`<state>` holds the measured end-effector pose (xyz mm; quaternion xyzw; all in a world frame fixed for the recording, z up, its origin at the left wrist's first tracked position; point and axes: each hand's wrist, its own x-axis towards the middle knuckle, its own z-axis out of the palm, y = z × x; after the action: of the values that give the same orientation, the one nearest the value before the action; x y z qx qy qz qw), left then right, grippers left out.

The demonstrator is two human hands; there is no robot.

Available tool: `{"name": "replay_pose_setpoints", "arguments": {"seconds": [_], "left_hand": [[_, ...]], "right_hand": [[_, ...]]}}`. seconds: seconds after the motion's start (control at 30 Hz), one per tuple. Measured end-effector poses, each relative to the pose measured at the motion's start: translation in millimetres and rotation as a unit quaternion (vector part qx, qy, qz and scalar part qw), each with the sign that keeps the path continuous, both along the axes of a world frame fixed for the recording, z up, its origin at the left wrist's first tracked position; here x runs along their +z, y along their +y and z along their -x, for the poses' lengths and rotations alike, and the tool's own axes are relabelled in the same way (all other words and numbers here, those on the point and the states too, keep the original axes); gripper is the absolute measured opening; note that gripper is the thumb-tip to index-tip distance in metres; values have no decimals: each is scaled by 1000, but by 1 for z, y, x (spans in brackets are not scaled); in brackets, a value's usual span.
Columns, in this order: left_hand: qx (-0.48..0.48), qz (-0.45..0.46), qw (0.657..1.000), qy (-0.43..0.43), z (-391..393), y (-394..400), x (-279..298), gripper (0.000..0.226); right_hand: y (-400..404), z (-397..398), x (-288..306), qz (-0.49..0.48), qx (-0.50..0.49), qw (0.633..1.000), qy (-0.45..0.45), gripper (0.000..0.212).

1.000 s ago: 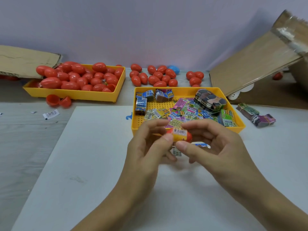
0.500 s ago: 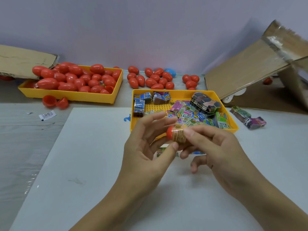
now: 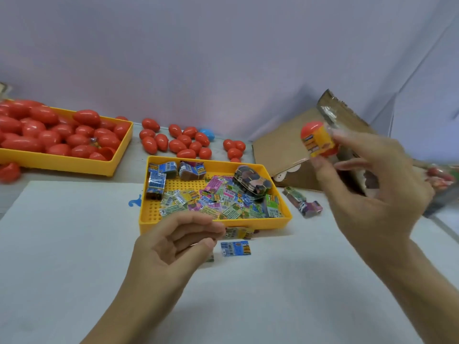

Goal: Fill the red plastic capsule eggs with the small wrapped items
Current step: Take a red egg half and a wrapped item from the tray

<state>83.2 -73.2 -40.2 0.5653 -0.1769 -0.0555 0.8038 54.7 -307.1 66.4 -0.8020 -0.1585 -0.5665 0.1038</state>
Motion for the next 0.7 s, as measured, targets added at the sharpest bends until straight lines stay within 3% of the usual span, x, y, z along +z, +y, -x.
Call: {"name": "replay_pose_setpoints", "arguments": {"seconds": [0.1, 0.2, 0.27, 0.4, 0.5, 0.57, 0.7], "left_hand": [[8, 16, 1000, 7, -1, -1, 0, 22], [18, 15, 1000, 10, -2, -3, 0, 23], [15, 18, 1000, 14, -2, -3, -1, 20], [26, 26, 999, 15, -2, -4, 0, 17], [45, 17, 999, 8, -2, -3, -1, 19], [76, -7, 997, -20, -2, 0, -1, 23], [175, -50, 980, -85, -14, 20, 8, 6]], "right_hand": [[-51, -17, 39, -45, -80, 996, -18, 24], [-98, -34, 69, -102, -225, 962, 116, 30], [-103, -35, 69, -159, -253, 941, 160, 31], [-54, -20, 32, -238, -124, 954, 131, 13], [3, -13, -16, -308, 13, 925, 224, 12], [42, -8, -51, -300, 62, 909, 283, 11], [83, 1, -94, -243, 112, 911, 313, 10]]}}
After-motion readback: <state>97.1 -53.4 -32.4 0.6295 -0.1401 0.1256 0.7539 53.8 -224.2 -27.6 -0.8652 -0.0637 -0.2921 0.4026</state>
